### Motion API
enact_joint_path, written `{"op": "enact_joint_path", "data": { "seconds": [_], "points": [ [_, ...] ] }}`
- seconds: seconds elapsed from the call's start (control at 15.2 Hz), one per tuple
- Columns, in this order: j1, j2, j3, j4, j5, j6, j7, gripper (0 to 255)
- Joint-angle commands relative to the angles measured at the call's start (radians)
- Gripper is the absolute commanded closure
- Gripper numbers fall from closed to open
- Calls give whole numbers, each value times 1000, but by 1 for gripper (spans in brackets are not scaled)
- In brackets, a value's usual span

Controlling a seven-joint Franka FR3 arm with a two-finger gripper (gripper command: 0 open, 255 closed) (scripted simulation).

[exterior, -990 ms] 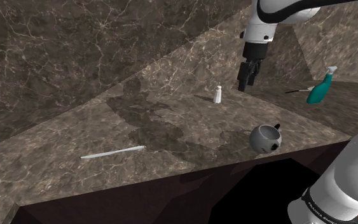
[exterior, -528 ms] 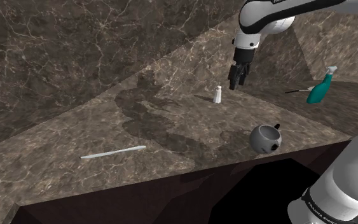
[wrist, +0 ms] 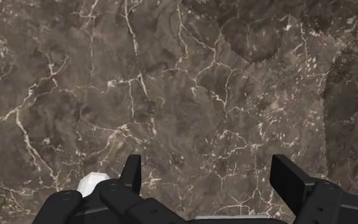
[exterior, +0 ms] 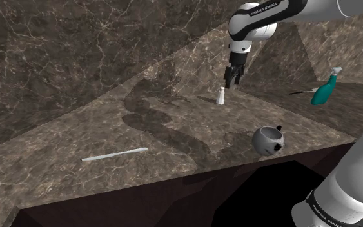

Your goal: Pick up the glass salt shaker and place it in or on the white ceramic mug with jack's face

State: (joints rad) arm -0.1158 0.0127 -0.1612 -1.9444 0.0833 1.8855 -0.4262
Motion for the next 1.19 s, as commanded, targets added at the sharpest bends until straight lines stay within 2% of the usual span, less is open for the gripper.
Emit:
{"op": "enact_joint_path", "data": {
  "seconds": [0.0, 0.4, 0.73, 1.12],
  "points": [
    [-11, 74, -10, 64, 13, 9, -19, 0],
    [-57, 305, -29, 303, 58, -4, -70, 0],
    [-110, 519, -32, 565, 95, -55, -96, 0],
    [-109, 538, -29, 526, 101, 4, -101, 0]
  ]
}}
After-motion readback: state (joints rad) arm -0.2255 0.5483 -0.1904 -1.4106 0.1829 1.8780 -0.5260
